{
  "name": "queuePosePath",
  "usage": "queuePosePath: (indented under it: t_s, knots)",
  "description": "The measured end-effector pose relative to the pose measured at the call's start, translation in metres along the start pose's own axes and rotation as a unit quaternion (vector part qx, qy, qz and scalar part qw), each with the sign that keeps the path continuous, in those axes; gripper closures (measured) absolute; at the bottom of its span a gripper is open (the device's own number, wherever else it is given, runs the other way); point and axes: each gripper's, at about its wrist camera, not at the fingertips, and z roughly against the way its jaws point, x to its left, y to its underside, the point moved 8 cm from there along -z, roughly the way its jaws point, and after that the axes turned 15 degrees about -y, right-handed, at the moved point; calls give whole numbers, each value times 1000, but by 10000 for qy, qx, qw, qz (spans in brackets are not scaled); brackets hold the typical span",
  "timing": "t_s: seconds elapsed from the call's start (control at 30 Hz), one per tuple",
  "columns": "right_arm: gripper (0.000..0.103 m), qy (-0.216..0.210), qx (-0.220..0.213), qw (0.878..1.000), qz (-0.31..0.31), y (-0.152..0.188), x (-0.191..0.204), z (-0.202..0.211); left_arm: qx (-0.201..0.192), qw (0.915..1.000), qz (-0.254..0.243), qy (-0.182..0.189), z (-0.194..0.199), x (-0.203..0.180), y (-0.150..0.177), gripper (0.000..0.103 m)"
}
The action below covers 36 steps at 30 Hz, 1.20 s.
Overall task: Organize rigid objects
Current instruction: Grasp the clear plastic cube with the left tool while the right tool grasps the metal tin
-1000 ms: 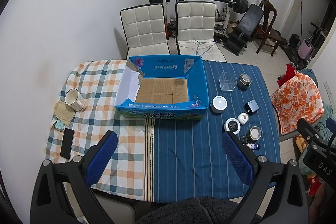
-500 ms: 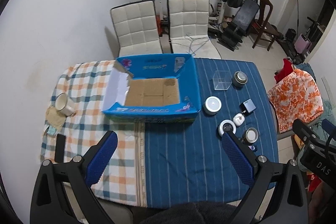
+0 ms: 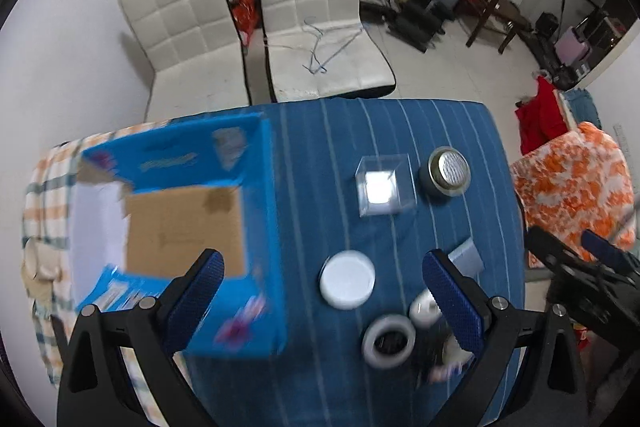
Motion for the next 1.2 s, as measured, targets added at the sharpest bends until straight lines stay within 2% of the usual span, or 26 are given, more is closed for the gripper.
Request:
queuePosePath:
  t_s: [0.1, 0.27, 0.47, 0.53, 0.57, 0.67, 0.73, 0.8, 1.0, 1.1, 1.2]
  knots:
    - [0, -196, 493, 9981, -316, -41, -23, -77, 300, 9995, 3, -95, -44, -24, -27, 1]
    - [4, -277, 1075, 9914, -692, -68, -44, -167, 758, 9968, 90, -246, -96, -36, -47, 1]
    - [11, -509, 1561, 9819, -947, -71, -49, -231, 961, 9947, 43, -364, -125, -42, -59, 1]
    - [21, -436, 1683, 9803, -939, -69, -54, -246, 1031, 9941, 18, -338, -132, -45, -63, 1]
    - [27, -311, 1730, 9801, -923, -68, -57, -252, 1066, 9937, -4, -334, -135, -48, -64, 1]
    - [28, -356, 1665, 9808, -955, -68, -68, -256, 1112, 9934, -95, -261, -138, -58, -64, 1]
    - [28, -26, 1746, 9804, -909, -65, -85, -253, 1144, 9931, -192, -184, -141, -69, -62, 1]
    - [28, 130, 1780, 9803, -847, -60, -99, -249, 1247, 9915, -340, -145, -148, -81, -57, 1]
    - [29, 180, 1879, 9781, -881, -48, -131, -238, 1631, 9834, -763, -223, -178, -109, -40, 1]
    - [29, 192, 1887, 9782, -849, -45, -135, -231, 1932, 9789, -660, -26, -182, -112, -36, 1]
    - [29, 193, 1872, 9785, -849, -39, -136, -225, 1859, 9820, -247, 247, -165, -99, -42, 1]
